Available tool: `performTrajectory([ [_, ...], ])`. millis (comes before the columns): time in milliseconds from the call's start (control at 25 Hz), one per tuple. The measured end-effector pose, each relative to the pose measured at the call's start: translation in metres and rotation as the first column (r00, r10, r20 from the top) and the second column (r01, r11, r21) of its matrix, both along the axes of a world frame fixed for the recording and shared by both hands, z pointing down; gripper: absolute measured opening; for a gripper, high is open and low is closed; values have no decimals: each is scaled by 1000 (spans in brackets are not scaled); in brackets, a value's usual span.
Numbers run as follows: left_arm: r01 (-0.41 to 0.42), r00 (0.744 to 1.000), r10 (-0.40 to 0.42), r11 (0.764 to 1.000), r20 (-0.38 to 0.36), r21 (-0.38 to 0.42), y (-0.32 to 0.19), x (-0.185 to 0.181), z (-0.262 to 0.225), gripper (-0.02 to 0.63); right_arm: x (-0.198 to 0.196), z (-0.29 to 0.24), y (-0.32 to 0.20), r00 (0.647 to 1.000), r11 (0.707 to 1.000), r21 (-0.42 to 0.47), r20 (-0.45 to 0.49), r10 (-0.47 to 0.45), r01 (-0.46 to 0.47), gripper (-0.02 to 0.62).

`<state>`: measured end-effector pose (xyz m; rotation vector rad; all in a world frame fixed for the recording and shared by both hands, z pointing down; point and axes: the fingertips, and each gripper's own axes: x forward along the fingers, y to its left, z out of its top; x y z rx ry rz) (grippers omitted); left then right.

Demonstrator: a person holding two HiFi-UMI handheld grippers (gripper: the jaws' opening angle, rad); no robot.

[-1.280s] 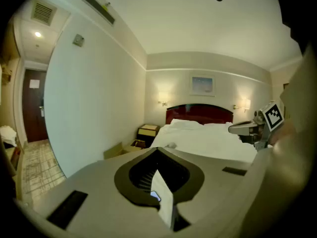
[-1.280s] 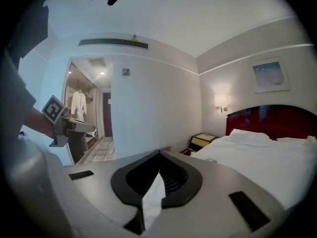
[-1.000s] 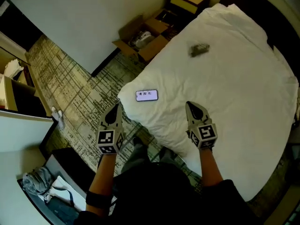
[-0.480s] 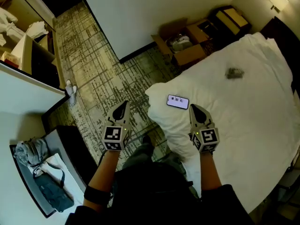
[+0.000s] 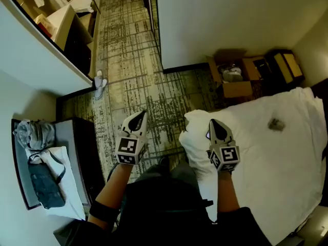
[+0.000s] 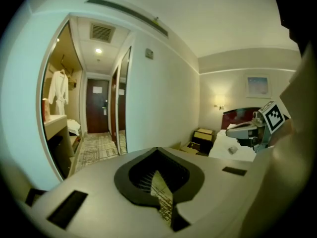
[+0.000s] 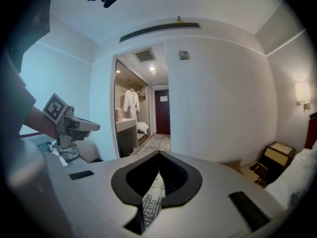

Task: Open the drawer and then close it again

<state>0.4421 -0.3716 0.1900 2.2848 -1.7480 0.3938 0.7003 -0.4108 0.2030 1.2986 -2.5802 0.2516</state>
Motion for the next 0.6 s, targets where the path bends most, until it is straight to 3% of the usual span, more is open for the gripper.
performTrajectory([
  [200,156,988,-156,988,-3,-8,17,-54,2,0,-66,-4,-27,986,986,4,-8,-167,167,6],
  [360,295,955,-295,955,9,-23,29,-91,7,0,-113,3,-51,954,954,-12,17,-301,301,6],
  [480,417,909,-417,909,10,-22,44,-113,4,0,-151,7,-66,907,907,-26,19,-420,420,5],
  [600,546,838,-545,838,27,-15,67,-139,0,0,-192,6,-73,844,844,-18,31,-536,537,5],
])
